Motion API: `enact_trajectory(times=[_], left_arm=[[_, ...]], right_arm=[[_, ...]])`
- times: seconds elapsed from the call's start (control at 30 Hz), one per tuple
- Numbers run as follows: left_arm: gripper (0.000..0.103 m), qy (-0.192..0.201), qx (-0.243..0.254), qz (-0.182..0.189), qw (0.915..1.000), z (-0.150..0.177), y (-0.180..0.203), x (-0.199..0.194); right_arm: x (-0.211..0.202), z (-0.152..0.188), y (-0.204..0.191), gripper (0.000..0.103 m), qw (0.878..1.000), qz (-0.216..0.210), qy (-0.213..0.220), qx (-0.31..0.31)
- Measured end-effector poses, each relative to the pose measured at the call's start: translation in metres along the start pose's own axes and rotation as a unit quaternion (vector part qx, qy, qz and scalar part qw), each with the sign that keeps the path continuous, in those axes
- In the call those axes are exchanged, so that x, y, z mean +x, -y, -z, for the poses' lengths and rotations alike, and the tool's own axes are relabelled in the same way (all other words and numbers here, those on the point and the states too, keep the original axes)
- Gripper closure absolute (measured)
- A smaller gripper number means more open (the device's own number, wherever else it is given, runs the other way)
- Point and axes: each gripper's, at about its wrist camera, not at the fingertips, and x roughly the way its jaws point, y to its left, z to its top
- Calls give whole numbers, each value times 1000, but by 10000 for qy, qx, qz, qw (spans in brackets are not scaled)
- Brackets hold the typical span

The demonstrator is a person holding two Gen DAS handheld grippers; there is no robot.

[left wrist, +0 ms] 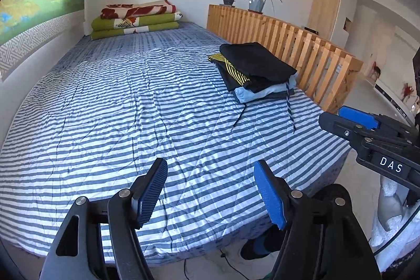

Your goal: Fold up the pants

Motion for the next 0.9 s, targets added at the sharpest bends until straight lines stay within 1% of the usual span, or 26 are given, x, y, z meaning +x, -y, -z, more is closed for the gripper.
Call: enact_trajectory(times=[0.1,0.23,0.33,0.47,0.67,0.9], left_arm=[[27,0,-31,-30,10000,6,-3,-5],[27,5,-37,-78,10000,10,-6,-11],[26,24,-12,-127,9999,10,-7,-14],[23,44,-73,-150,9999,10,-13,-18],[20,44,-96,-230,9997,11,-18,-17],[18,3,-81,-199,9998,7,-16,-10]], right_arm=[[-2,4,-6,49,10000,-31,-25,-49],[-2,6,-12,49,9999,-5,-41,-121],[-3,6,-15,49,9999,21,-28,-152],[-4,6,-19,49,9997,22,-7,-223],[1,3,-21,49,9998,-11,-12,-214],[4,5,-20,48,9998,2,-17,-194]])
